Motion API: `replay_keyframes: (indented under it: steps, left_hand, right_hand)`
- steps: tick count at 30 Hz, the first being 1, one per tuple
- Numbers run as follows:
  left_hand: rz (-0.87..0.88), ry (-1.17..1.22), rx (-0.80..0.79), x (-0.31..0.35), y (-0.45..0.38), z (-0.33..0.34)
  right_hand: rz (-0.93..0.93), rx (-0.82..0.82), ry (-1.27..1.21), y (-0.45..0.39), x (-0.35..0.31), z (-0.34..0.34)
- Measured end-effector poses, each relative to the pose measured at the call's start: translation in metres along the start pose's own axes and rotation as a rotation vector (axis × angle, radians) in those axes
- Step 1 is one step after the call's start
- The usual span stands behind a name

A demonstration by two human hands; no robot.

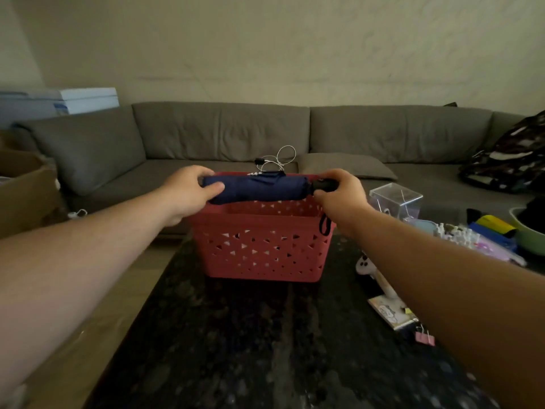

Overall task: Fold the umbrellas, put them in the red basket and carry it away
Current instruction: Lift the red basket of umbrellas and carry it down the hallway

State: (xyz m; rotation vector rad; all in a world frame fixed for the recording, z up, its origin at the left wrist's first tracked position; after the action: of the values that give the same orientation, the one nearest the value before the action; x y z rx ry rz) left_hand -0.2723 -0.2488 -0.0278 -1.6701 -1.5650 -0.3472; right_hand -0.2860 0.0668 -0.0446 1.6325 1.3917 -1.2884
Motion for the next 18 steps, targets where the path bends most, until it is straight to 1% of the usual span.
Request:
replay_keyframes:
  steps: [1, 3, 5, 6, 7, 9, 11, 12, 15, 17, 18]
  left_hand:
    - [0.014, -0.074, -0.066, -0.007, -0.006, 0.003]
    - [0.064, -0.257, -0.147, -0.017, -0.015, 0.011]
    - [0.095, -0.367, -0.166, -0.026, -0.021, 0.019]
    - [0.093, -0.376, -0.154, -0.031, -0.022, 0.023]
    - [0.088, -0.371, -0.125, -0.034, -0.023, 0.025]
    - [0.079, -0.377, -0.092, -0.04, -0.024, 0.031]
    - [0.051, -0.448, -0.138, -0.043, -0.023, 0.036]
    - [0.025, -0.498, -0.179, -0.045, -0.021, 0.038]
    - [-0.073, -0.552, -0.269, -0.055, -0.011, 0.036]
    - [-0.075, -0.566, -0.311, -0.066, -0.012, 0.036]
    - [-0.079, -0.556, -0.32, -0.07, -0.013, 0.036]
  right_hand:
    - [-0.071, -0.017, 0.154, -0.008, 0.0, 0.005]
    - [-0.182, -0.042, 0.436, -0.019, -0.001, 0.014]
    - [-0.281, -0.031, 0.649, -0.027, 0.001, 0.026]
    - [-0.304, -0.018, 0.705, -0.028, 0.003, 0.032]
    - [-0.305, -0.002, 0.736, -0.03, 0.005, 0.036]
    - [-0.224, -0.008, 0.731, -0.032, 0.011, 0.04]
    - [-0.078, -0.109, 0.732, -0.037, 0.017, 0.041]
    - [-0.046, -0.178, 0.779, -0.038, 0.02, 0.04]
    - [-0.041, -0.323, 0.91, -0.034, 0.023, 0.036]
    - [-0.104, -0.356, 0.983, -0.028, 0.024, 0.033]
    - [-0.128, -0.343, 0.953, -0.027, 0.025, 0.03]
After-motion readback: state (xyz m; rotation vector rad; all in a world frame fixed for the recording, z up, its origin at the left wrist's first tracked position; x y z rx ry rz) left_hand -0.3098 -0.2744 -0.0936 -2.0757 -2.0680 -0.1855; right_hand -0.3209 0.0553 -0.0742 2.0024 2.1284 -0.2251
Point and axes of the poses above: each hand's wrist, its own y-axis away from the middle knuckle, its own z-axis out of the palm, x = y × z, the point moved 5 cm from there along -y, towards the middle knuckle, and after that the axes turned 8 degrees about z, right-handed, at the moved point
